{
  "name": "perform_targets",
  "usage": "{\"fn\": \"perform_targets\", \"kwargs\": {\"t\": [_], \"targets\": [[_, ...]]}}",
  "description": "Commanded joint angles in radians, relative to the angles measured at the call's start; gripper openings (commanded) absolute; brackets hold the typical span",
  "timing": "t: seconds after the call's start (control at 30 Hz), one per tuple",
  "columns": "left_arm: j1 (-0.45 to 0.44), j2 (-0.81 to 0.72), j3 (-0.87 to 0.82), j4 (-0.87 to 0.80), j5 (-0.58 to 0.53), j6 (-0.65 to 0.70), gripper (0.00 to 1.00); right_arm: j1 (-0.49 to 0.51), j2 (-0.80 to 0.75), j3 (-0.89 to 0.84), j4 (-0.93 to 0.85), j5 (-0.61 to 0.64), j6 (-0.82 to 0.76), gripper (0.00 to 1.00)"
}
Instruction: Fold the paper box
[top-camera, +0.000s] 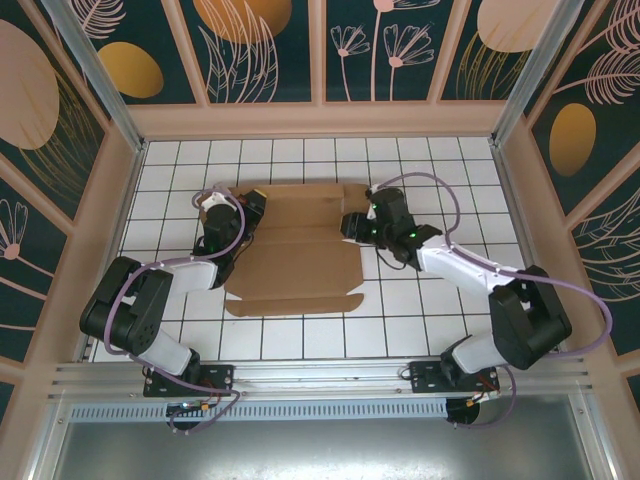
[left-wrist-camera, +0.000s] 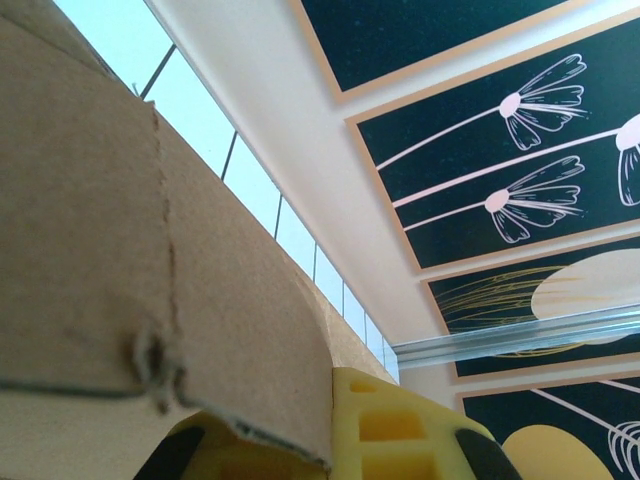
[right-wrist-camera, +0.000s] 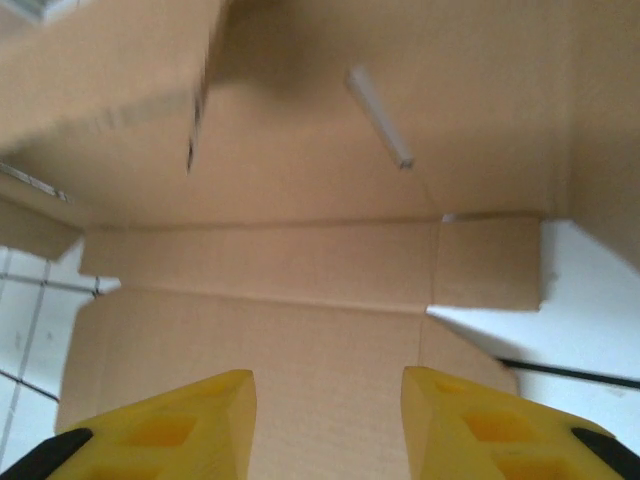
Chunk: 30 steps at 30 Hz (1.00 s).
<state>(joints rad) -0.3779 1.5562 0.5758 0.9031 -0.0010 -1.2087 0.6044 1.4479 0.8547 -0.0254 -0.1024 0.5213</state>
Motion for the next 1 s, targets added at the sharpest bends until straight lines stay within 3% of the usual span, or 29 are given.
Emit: {"fn": "perform_targets", "kwargs": {"t": [0.0,0.3,0.5,0.77,0.97], "targets": [[-0.001,-0.003,0.022,-0.058,0.005,0.021,0.00,0.041,0.055,-0.026,0.053,0.052,-0.019,0.42],[0.000,-0.019,0.026,-0.087,0.003,0.032,0.00,0.050,0.192,-0.012,0.197,0.057,0.023,0.44],[-0.001,-0.022,0.025,-0.089,0.012,0.030,0.00,0.005,0.233,-0.040,0.281,0.069,0.046,0.48],[-0.001,-0.025,0.024,-0.095,0.017,0.031,0.00,-0.051,0.244,-0.080,0.320,0.070,0.011,0.62],[-0.001,-0.023,0.033,-0.102,0.012,0.032,0.00,-0.090,0.253,-0.094,0.324,0.089,-0.025,0.65]]}}
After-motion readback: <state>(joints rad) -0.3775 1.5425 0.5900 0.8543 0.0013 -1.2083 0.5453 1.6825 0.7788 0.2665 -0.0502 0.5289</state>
